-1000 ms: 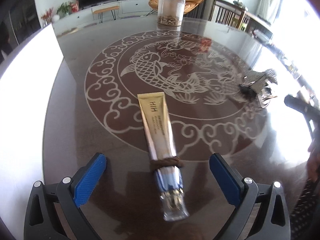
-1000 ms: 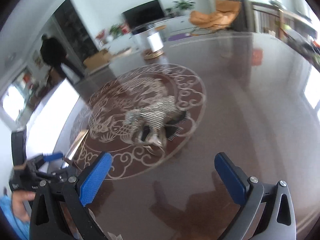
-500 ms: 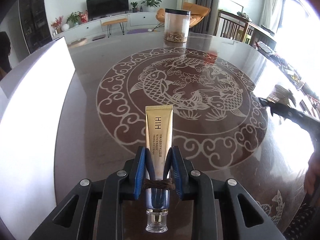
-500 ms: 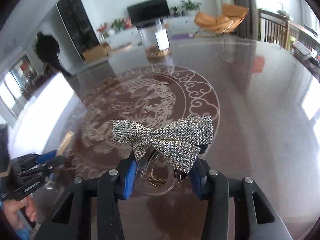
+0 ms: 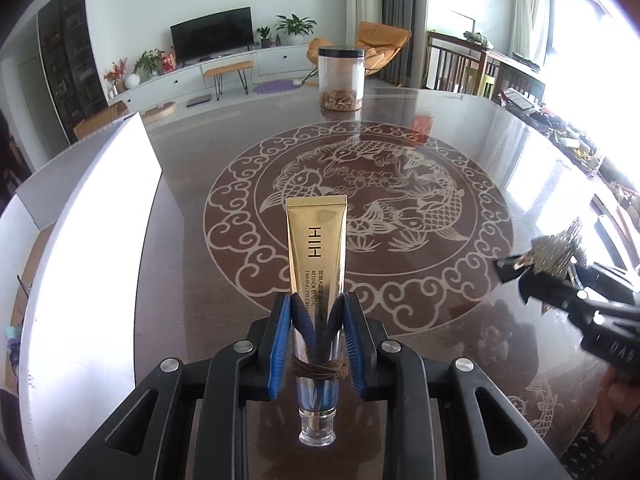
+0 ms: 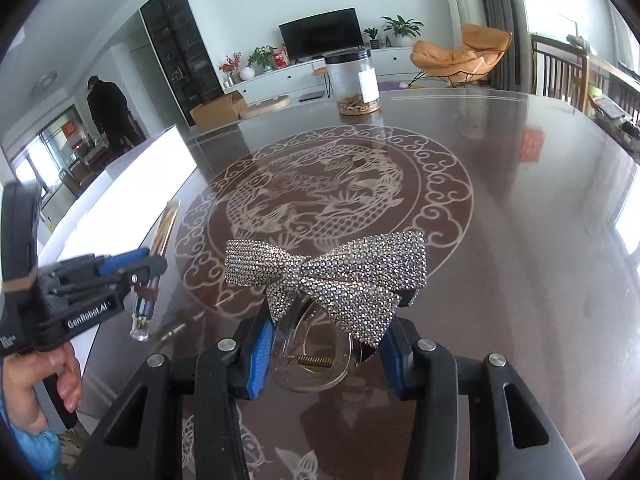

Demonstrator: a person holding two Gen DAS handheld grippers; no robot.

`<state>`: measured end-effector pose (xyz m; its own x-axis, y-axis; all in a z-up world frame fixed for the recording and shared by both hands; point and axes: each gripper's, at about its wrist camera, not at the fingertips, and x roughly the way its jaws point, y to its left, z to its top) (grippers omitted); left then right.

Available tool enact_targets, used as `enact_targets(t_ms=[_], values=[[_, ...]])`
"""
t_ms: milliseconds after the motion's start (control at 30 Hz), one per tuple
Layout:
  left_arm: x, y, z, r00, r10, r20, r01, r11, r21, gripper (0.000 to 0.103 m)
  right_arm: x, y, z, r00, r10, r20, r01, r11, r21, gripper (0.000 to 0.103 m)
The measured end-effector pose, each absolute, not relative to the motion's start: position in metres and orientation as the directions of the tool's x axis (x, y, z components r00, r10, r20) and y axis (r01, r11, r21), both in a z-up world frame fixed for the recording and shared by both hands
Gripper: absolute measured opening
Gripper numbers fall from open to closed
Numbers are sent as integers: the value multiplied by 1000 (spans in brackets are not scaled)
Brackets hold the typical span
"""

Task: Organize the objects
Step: 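Carry the gold tube and bow clip over the white cardboard bin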

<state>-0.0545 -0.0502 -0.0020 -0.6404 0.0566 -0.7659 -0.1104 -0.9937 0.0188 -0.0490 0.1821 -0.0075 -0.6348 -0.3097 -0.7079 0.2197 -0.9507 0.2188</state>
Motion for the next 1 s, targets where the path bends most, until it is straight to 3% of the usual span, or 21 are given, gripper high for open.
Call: enact_targets(t_ms=[167, 300, 367, 467, 633, 733, 833, 900, 933, 967, 1000], values=[[-44, -53, 7, -650, 97, -754, -118, -993, -26, 26, -43, 177, -5, -646, -298, -702, 219, -954, 204, 46], [-17, -85, 53, -662, 273, -699, -142, -960, -240, 26, -33, 165, 9, -639, -304, -706, 232, -952, 200, 46], [0, -113, 80, -691, 309, -653, -140, -944, -298, 18, -30, 145, 32, -637, -349, -688, 281, -935, 214, 46], [28, -184, 122, -763, 227, -605, -51, -955, -293, 18, -30, 94, 80, -625, -454, -635, 410, -883, 229, 46], [54, -288, 126, -755, 1, -656, 182, -960, -211, 17, -42, -22, 135, -477, -645, -597, 626, -726, 284, 46], [72, -313, 120, -731, -41, -681, 230, -955, -189, 17, -43, -60, 148, -434, -692, -576, 685, -669, 288, 46], [87, -279, 123, -730, -1, -683, 152, -975, -161, 19, -40, -45, 157, -449, -707, -547, 681, -666, 302, 46], [85, -238, 121, -710, 115, -695, 14, -984, -178, 37, -39, -23, 159, -489, -682, -544, 653, -700, 290, 46], [78, -209, 118, -677, 186, -712, -90, -981, -171, 69, -35, -5, 161, -525, -651, -547, 627, -731, 269, 46], [70, -178, 114, -635, 244, -733, -209, -968, -141, 91, -33, 9, 162, -558, -619, -552, 603, -760, 243, 46], [65, -158, 112, -609, 272, -745, -292, -950, -108, 95, -31, 25, 163, -589, -584, -558, 577, -788, 215, 46]])
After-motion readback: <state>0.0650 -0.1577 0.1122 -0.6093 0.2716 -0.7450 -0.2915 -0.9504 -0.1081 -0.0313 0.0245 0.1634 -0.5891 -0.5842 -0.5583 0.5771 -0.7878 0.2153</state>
